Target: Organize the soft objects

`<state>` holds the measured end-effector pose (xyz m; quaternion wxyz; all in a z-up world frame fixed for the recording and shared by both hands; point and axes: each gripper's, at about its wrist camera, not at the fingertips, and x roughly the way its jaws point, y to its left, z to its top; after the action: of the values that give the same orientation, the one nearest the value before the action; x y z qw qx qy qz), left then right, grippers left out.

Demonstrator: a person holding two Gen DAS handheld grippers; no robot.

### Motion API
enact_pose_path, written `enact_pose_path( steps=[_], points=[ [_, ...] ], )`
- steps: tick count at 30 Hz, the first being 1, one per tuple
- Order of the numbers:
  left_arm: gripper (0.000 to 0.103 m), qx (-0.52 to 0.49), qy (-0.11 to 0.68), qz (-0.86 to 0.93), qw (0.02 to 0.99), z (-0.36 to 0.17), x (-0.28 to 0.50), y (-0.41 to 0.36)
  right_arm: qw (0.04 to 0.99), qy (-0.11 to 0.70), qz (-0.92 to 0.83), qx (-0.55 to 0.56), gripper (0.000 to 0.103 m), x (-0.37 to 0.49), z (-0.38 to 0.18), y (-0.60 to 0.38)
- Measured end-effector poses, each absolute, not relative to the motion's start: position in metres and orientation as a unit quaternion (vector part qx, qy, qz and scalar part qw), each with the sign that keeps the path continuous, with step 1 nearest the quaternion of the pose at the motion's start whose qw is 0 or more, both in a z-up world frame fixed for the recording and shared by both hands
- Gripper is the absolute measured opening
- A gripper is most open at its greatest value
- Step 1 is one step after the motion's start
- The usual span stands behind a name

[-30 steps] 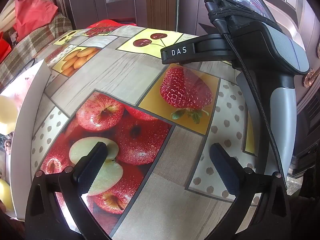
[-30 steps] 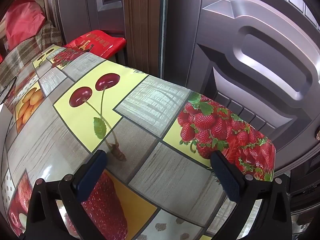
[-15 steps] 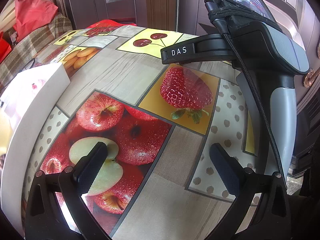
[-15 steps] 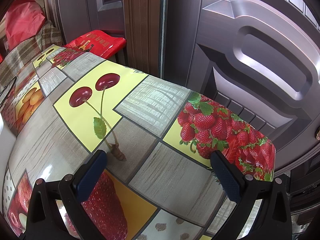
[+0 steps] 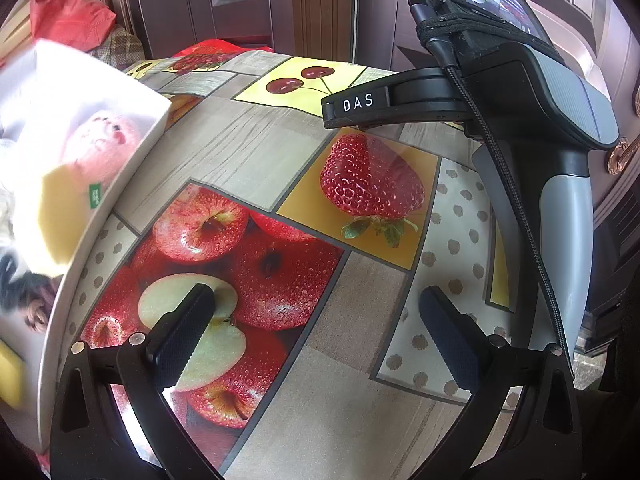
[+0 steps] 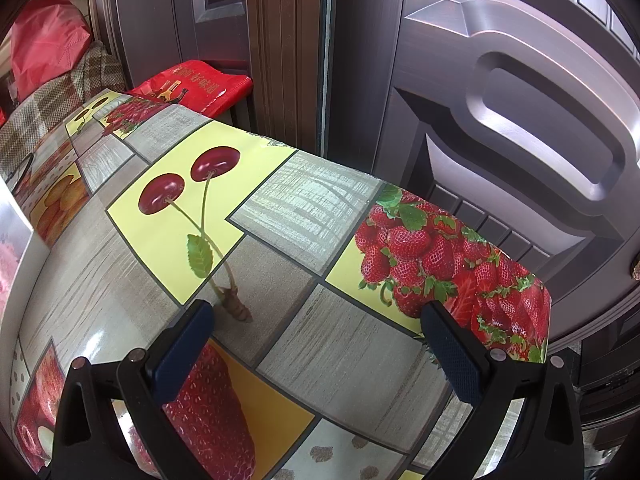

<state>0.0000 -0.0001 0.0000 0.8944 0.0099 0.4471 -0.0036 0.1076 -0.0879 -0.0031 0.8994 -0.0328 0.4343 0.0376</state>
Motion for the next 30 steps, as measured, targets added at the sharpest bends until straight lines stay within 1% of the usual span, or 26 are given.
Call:
enact_pose_path(
  steps=[30],
  points=[
    [0.102,0.009,0.447,-0.005,0.894,-0.0012,0.0011,0.0019,0.899,0.434,0.038,-0.033,0.103,0.106,-0.0032,-0.0868]
  ],
)
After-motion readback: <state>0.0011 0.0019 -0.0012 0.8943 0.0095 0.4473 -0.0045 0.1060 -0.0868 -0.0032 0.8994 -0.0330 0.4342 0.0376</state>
